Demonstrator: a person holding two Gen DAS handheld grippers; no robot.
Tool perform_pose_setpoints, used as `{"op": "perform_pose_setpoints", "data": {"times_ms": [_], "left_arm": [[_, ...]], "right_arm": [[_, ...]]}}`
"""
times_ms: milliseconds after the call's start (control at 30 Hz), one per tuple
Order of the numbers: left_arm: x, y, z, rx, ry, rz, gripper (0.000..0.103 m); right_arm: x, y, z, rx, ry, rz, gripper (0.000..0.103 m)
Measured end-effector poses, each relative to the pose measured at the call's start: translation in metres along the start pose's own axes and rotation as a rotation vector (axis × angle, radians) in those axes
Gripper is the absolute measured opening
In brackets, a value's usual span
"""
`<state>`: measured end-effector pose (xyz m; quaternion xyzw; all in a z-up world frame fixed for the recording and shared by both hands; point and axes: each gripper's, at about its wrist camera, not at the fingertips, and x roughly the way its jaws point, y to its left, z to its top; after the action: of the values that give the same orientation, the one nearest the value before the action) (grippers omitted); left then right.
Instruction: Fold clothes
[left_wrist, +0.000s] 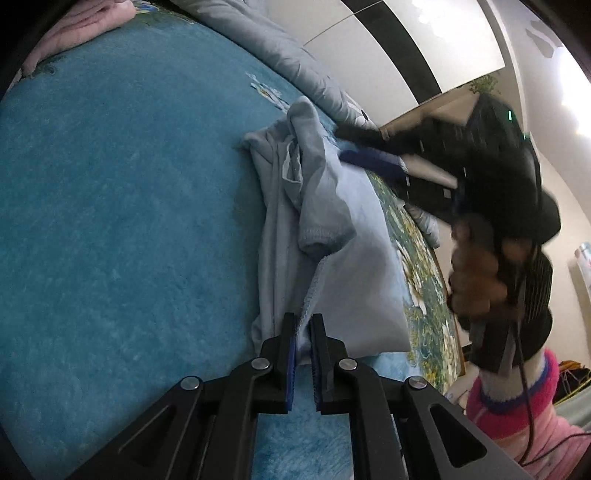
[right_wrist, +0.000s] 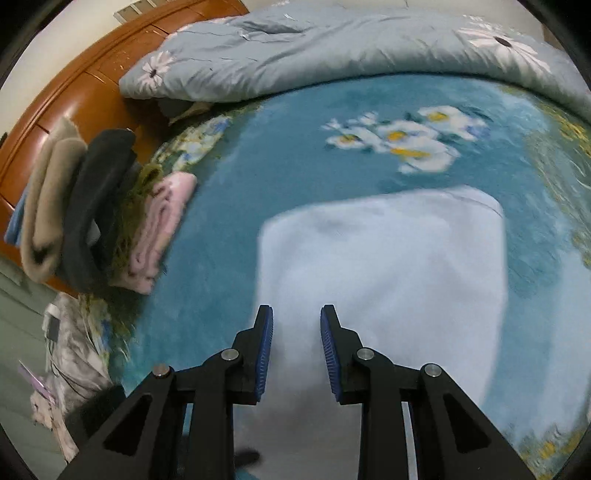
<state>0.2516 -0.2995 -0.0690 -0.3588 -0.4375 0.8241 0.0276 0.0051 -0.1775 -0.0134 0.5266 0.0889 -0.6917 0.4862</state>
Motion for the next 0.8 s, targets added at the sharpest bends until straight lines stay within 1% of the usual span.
{"op": "perform_pose_setpoints", "data": {"times_ms": [67, 100, 233, 267, 300, 367, 533, 633, 700, 800], "left_arm": [[0.001, -0.001, 0.000, 0.003, 0.004, 0.004, 0.009], [0.001, -0.001, 0.000, 0.004, 0.007, 0.007, 0.009], [0.000, -0.003, -0.002, 0.013, 0.006, 0.007, 0.009], [0.000, -0.003, -0.003, 0.013, 0.005, 0.004, 0.009], [-0.001, -0.002, -0.003, 0.011, 0.004, -0.002, 0.009], [-0.002, -0.001, -0.004, 0.010, 0.003, -0.011, 0.009], [-0.004, -0.002, -0.007, 0.019, 0.006, -0.019, 0.009], [-0.004, 0.000, -0.008, 0.013, 0.013, -0.027, 0.009], [-0.005, 0.001, -0.010, 0.004, 0.013, -0.036, 0.009], [-0.005, -0.001, -0.011, 0.003, 0.016, -0.032, 0.009]], "right_arm": [[0.005, 0.013, 0.007, -0.035, -0.016, -0.014, 0.029], [0.010, 0.019, 0.009, -0.052, -0.008, -0.035, 0.031], [0.027, 0.030, 0.014, -0.089, 0.030, -0.130, 0.031], [0.030, 0.027, 0.014, -0.076, 0.034, -0.139, 0.024], [0.032, 0.025, 0.015, -0.062, 0.038, -0.145, 0.007], [0.030, 0.020, 0.019, -0.033, 0.035, -0.134, 0.003], [0.018, 0.019, 0.042, 0.000, -0.017, -0.117, 0.002], [0.033, 0.021, 0.050, 0.006, 0.019, -0.128, 0.002], [0.051, 0.018, 0.049, 0.026, 0.064, -0.139, 0.002], [0.066, 0.014, 0.046, 0.049, 0.105, -0.157, 0.004]]}}
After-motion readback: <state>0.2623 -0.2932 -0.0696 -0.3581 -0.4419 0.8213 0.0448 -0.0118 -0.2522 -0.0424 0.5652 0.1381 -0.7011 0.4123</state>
